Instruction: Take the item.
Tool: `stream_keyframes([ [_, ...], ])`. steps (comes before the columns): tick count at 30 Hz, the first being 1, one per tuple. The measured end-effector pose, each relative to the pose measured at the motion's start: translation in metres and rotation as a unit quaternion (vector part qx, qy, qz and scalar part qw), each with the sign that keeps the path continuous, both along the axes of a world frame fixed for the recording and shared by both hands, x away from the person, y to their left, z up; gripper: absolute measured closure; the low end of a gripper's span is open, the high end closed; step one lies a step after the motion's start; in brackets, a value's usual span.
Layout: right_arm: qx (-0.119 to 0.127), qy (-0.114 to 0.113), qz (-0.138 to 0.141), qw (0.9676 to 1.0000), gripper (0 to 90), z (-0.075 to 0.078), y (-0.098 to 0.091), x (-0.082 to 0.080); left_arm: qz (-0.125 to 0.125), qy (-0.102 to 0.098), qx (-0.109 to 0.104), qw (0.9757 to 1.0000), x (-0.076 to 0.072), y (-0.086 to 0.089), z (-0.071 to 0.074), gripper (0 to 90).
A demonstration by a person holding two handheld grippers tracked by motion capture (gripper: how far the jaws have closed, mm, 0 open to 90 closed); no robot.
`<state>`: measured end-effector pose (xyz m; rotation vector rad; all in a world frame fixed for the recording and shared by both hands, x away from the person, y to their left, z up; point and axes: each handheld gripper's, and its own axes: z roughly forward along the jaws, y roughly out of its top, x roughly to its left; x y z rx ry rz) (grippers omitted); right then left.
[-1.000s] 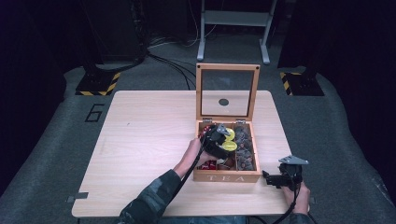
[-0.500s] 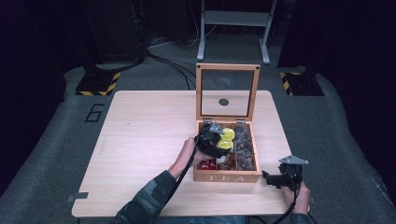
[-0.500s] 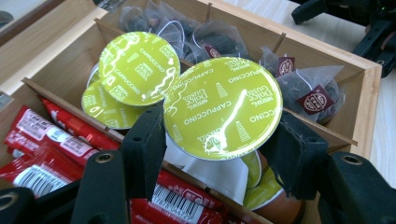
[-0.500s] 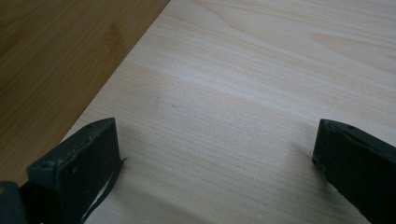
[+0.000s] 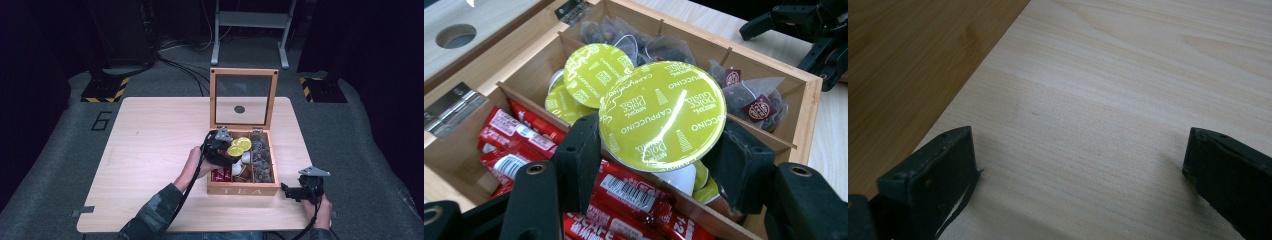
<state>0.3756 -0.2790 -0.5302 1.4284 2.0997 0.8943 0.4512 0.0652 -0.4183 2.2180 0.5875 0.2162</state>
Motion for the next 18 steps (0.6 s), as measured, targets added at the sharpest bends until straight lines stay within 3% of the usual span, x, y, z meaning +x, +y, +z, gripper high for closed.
stream_keyframes([
  [18,0.0,0.0,0.0,1.0,0.2,0.0,0.0,0.0,0.04,-0.021,-0.021,0.9988,-0.004,0.031,0.011,40.6],
])
